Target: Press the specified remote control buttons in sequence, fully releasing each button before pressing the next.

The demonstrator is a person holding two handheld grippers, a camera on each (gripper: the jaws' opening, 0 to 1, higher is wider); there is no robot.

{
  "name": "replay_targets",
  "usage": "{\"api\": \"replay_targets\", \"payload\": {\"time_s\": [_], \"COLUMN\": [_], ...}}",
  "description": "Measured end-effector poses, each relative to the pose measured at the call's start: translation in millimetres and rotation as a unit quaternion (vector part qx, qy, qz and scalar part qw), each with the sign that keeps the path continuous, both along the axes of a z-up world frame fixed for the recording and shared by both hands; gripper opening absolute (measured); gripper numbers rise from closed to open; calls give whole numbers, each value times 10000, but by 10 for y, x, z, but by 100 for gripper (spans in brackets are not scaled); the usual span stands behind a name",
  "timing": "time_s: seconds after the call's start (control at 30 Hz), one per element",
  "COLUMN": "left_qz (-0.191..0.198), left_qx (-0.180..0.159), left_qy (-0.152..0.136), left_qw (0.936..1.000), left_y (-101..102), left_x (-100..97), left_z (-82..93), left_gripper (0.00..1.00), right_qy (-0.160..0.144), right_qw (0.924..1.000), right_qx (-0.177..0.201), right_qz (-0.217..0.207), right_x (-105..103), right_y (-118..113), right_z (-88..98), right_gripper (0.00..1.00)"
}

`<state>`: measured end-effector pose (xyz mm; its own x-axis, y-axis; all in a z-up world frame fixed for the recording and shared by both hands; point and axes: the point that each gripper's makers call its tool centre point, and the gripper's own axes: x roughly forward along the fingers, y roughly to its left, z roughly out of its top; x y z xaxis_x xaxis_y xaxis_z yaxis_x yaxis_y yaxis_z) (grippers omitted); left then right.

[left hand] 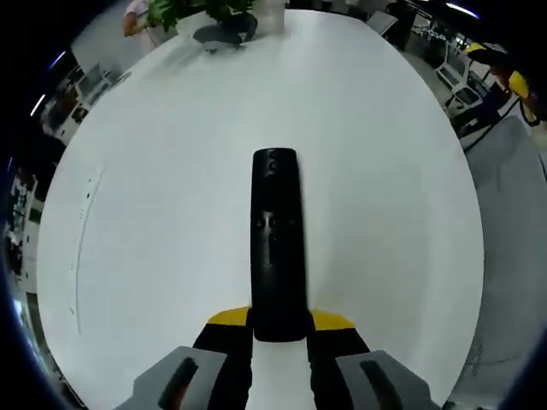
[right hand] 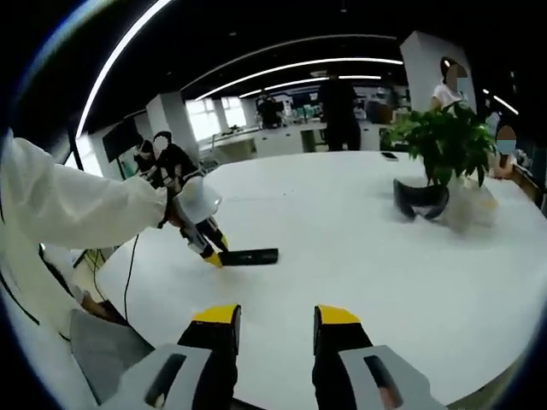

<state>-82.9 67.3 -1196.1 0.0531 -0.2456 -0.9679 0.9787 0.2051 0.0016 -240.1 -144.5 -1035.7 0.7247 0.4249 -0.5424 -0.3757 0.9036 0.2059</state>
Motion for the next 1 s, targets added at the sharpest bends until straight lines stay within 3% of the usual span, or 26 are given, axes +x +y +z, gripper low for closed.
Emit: {"api": "replay_targets", "payload": {"time_s": [0.2,0.4,0.93,1.0], "left_qz": [79,-3,374,457], "left_qx": [44,149,-71,-87], "left_qy": [130,18,-59,-63], "left_qw": [9999,9999,9993,9989], "left_y": [-21,-28,-40,-40], "left_x": [-186,-343,-769,-800], "left_z": [-4,-5,-2,-6], "left_gripper": [23,23,23,23], "right_qy": [-12,-168,-105,-63], "right_qw": [9998,9995,9980,9976], "right_qx": [-60,-84,-63,92], "right_qz": [192,239,618,684], "right_x": [-73,-142,-345,-355], "right_y": [34,31,220,276], "right_z": [55,131,139,146], "right_gripper": [9,0,0,0]}}
